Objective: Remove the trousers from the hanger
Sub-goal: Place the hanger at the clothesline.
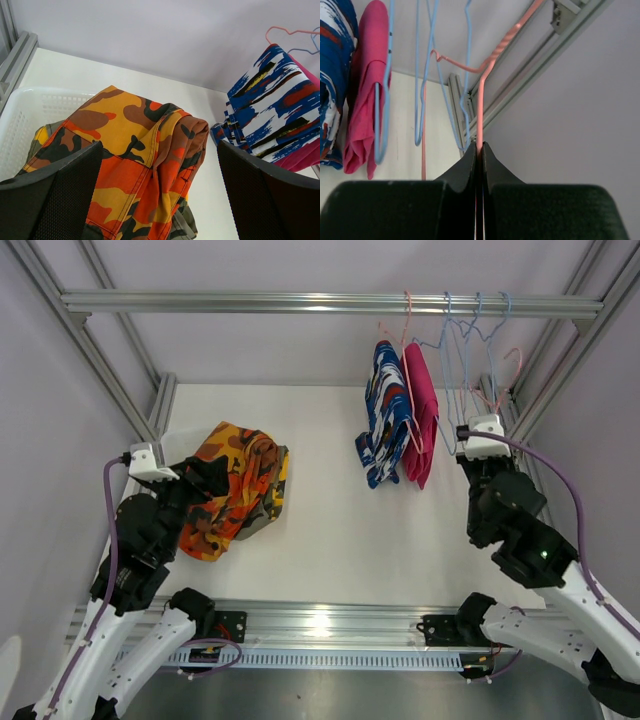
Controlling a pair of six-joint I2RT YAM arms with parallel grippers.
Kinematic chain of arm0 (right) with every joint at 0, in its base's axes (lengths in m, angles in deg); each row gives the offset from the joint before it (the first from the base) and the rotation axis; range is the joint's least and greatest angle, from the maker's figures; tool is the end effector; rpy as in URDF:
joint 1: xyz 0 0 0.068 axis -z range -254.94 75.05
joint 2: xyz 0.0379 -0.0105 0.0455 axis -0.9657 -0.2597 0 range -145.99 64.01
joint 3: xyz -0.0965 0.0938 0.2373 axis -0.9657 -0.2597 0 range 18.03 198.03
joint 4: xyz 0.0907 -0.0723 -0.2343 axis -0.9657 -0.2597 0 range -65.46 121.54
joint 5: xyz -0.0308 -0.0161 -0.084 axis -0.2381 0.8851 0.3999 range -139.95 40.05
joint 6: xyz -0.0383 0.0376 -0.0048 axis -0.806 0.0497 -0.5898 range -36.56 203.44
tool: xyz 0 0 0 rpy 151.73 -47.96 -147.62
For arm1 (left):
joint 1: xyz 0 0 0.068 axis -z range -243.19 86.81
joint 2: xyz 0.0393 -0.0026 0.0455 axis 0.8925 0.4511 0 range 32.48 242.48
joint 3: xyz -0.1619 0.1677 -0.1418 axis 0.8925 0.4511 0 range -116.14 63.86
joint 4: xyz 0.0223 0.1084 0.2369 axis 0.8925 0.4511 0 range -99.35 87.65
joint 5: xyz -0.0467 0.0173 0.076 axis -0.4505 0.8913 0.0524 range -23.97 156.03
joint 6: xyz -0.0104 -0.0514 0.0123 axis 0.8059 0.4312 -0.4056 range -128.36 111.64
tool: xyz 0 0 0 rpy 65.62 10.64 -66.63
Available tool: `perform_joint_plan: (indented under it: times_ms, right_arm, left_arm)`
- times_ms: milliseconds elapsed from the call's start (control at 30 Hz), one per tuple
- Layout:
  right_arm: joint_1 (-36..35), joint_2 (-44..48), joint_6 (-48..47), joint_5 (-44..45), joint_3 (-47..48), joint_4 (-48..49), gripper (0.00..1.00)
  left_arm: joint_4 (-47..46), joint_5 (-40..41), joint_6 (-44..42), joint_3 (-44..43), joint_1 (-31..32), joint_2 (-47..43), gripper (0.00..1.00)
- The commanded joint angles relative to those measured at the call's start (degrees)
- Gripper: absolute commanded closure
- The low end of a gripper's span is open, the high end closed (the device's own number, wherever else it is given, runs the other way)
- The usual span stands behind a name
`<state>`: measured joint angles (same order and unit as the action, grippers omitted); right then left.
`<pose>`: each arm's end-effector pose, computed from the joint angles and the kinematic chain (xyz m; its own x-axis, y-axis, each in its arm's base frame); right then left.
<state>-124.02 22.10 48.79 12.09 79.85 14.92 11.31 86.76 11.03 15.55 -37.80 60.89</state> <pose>0.1050 0.0730 0.4350 -0.0960 -0.5177 -0.8501 0.2052 0.8255 -0.5259 0.1002 -0.0337 0.3774 -0.0383 -0.3257 -0.9447 0.0726 0.9420 -0.3277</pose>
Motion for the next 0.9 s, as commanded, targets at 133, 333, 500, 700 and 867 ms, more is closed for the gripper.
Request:
perform_joint_plan:
  times_ms: [133, 333, 500, 700, 867]
  right_arm:
    - [9.4, -9.3, 10.4, -10.3, 7.4, -0.2, 1.0]
    - [17.9, -12.5, 19.9, -19.8, 10.5, -3.0, 1.0]
    - [22.3, -14.8, 23.0, -24.0, 14.0, -4.8, 1.0]
    - [28.0, -15.7, 26.4, -31.7, 15.9, -3.7, 1.0]
    - [29.9, -17.8, 25.8, -34.5, 17.5, -3.0, 1.0]
  left_arm:
    - [-1.2, -1.3, -0.7, 0.2, 0.5, -0.6, 0.01]
    - [-1.3, -1.3, -0.8, 0.2, 0.5, -0.8, 0.01]
    - [-1.3, -1.2, -0.9, 0.2, 0.5, -1.0, 0.0]
    - [-1.3, -1.0, -1.1, 0.2, 0.5, -0.8, 0.01]
    - [-1.3, -1.0, -1.3, 0.2, 0.5, -0.8, 0.01]
